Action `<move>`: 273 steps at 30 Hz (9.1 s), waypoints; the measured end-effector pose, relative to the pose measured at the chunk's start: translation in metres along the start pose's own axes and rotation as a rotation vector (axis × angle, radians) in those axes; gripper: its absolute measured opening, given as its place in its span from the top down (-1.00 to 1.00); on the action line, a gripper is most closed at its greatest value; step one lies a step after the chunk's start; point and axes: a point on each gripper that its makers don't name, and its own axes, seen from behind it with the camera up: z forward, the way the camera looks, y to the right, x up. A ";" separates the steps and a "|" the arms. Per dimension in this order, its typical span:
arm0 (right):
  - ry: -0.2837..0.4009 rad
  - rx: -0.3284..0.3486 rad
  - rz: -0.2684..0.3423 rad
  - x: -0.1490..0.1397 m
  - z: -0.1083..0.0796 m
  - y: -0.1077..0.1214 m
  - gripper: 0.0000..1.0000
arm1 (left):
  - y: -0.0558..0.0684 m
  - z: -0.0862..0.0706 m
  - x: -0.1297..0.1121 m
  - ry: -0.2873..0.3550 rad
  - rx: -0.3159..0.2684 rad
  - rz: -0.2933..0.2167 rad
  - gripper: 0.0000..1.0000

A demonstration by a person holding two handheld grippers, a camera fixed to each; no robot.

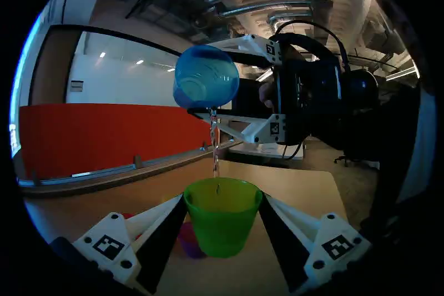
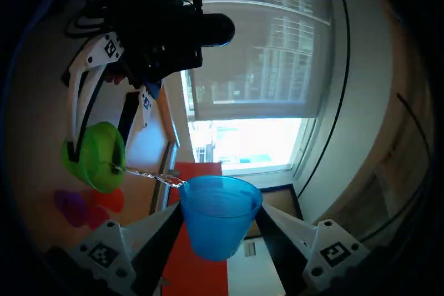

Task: Pour water

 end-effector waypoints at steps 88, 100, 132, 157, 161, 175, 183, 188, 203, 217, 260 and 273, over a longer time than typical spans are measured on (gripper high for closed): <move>0.033 0.101 1.092 0.008 -0.019 -0.019 -0.80 | -0.008 0.001 0.006 -0.007 0.026 0.015 -0.75; 0.062 0.147 1.310 0.017 -0.015 -0.020 -0.80 | -0.009 0.001 0.005 -0.016 0.029 0.016 -0.76; 0.014 0.224 1.382 0.001 -0.026 -0.052 -0.80 | -0.034 -0.003 -0.052 -0.292 0.067 0.034 -0.77; -0.118 0.371 1.355 -0.027 -0.048 -0.114 -0.80 | -0.051 -0.006 -0.088 -0.462 0.057 0.029 -0.78; -0.140 0.407 1.340 -0.028 -0.052 -0.129 -0.80 | -0.053 -0.007 -0.095 -0.494 0.051 0.033 -0.78; -0.188 0.514 1.311 -0.030 -0.061 -0.179 -0.81 | -0.055 -0.008 -0.118 -0.604 0.019 0.043 -0.78; -0.200 0.557 1.307 -0.032 -0.067 -0.199 -0.80 | -0.057 -0.006 -0.131 -0.651 0.000 0.052 -0.78; -0.216 0.594 1.313 -0.032 -0.072 -0.214 -0.81 | -0.056 -0.003 -0.138 -0.661 -0.014 0.051 -0.78; -0.276 0.709 1.286 -0.035 -0.089 -0.259 -0.81 | -0.062 -0.003 -0.151 -0.703 -0.030 0.041 -0.78; -0.302 0.781 1.251 -0.034 -0.100 -0.292 -0.81 | -0.068 -0.001 -0.159 -0.727 -0.045 0.034 -0.78; -0.338 0.792 1.267 -0.036 -0.106 -0.330 -0.81 | -0.075 -0.004 -0.174 -0.738 -0.032 0.003 -0.85; -0.348 0.785 1.287 -0.038 -0.109 -0.335 -0.81 | -0.073 -0.010 -0.180 -0.763 -0.035 -0.008 -0.86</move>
